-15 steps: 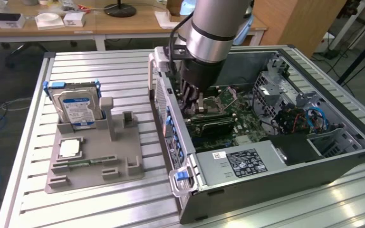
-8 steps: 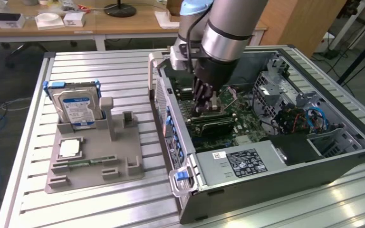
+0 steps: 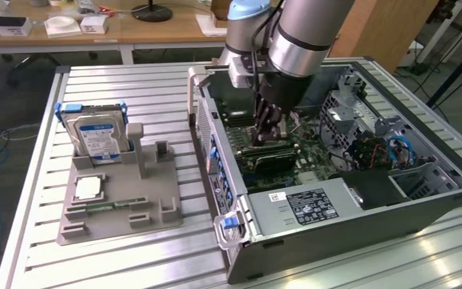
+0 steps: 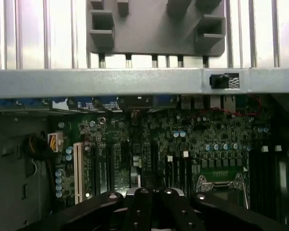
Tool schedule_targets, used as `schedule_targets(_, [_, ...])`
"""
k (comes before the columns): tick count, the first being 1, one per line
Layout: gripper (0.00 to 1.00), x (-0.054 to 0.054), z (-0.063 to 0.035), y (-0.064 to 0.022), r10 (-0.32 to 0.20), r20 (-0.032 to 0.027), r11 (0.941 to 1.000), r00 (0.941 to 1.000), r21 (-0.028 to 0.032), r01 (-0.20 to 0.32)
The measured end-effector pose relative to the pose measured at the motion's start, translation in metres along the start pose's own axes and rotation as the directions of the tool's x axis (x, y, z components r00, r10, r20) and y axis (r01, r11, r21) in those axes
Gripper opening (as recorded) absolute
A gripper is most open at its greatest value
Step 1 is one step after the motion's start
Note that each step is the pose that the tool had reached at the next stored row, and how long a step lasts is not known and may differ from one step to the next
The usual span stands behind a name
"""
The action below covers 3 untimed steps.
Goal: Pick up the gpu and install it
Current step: 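Press down on the gpu until it lock into place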
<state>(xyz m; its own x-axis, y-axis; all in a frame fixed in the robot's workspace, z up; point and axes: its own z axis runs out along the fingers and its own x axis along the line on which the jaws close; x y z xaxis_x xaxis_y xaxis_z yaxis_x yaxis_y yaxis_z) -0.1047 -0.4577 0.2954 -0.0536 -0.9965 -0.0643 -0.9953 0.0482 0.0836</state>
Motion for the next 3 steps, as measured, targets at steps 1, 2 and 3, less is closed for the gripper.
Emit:
schedule_targets(1, [0.11, 0.0000, 0.0000, 0.0000, 0.000, 0.0000, 1.0000, 1.0000, 0.0000, 0.000])
schedule_targets(2, [0.11, 0.0000, 0.0000, 0.0000, 0.000, 0.0000, 1.0000, 1.0000, 0.0000, 0.000])
schedule_targets(3, [0.11, 0.0000, 0.0000, 0.0000, 0.000, 0.0000, 1.0000, 1.0000, 0.0000, 0.000])
